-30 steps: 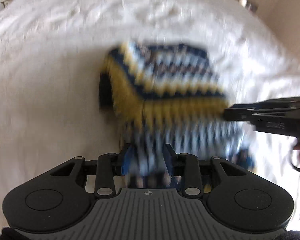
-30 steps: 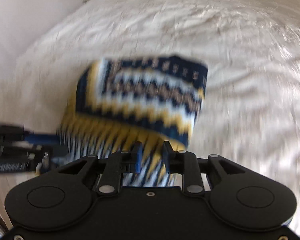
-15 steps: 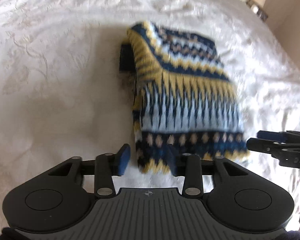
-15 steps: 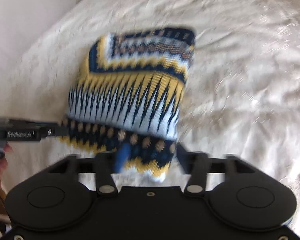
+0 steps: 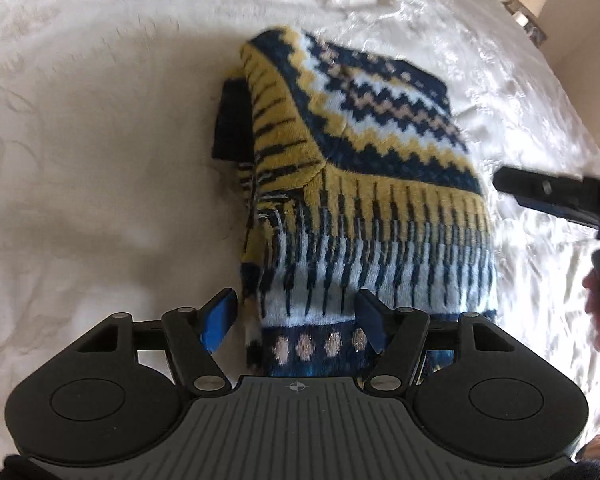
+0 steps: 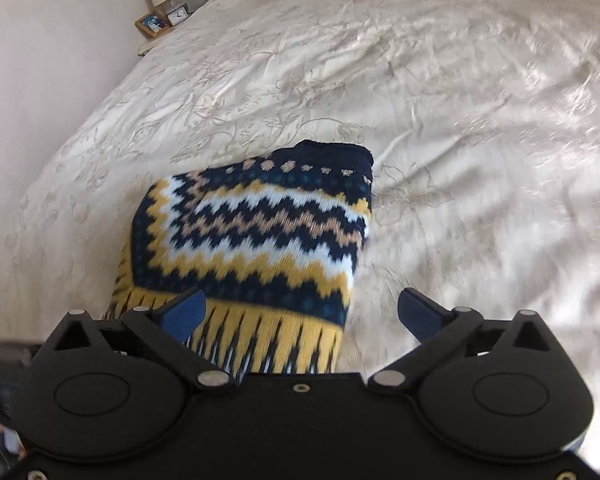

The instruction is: Fold small clothes

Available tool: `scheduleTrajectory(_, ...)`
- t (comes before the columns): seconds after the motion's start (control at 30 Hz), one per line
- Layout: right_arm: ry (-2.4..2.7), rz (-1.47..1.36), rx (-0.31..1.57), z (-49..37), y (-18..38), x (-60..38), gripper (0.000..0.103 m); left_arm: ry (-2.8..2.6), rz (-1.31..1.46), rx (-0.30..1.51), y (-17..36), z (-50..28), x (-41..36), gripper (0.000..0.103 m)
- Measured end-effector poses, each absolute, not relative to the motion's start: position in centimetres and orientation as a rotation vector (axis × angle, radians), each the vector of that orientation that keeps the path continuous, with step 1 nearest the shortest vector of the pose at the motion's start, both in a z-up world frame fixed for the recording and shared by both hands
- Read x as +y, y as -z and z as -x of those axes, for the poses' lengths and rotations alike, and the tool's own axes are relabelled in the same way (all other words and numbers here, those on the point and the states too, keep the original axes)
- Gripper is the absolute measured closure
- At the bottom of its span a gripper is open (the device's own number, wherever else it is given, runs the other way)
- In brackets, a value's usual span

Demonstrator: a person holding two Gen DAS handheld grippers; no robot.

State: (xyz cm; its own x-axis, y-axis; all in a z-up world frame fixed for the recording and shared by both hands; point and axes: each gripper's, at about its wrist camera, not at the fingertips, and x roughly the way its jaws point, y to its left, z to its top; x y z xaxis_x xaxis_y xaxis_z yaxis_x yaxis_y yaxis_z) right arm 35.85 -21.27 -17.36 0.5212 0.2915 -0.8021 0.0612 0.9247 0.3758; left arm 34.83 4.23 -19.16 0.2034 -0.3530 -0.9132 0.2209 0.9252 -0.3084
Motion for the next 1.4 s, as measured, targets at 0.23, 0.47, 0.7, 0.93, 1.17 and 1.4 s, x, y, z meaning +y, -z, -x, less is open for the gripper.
scheduleTrajectory(0.23,-0.15,-0.568,1.118,-39.6,22.3,-22.7,0.0,0.419,0.208,1.348,21.5,-36.0,3.7,0.021)
scheduleTrajectory(0.47,-0.237,-0.628,1.104,-41.3,24.4,-22.3,0.0,0.448,0.206,1.367,22.3,-36.7,2.5,0.001)
scheduleTrajectory(0.7,-0.231,-0.712,1.155,-42.3,24.0,-23.1,0.006,0.445,0.224,1.356,21.8,-36.5,2.6,0.015)
scheduleTrajectory(0.93,-0.216,-0.65,1.111,-41.6,21.2,-22.3,0.055,0.446,0.253,1.291,19.3,-34.9,2.7,0.08)
scheduleTrajectory(1.17,-0.2,-0.64,1.045,-37.6,15.8,-22.6,0.055,0.523,0.258,1.209,15.6,-33.3,2.7,0.082)
scheduleTrajectory(1.4,-0.167,-0.658,1.006,-30.9,11.9,-24.7,0.055,0.598,0.242,1.166,15.3,-29.5,2.6,0.082)
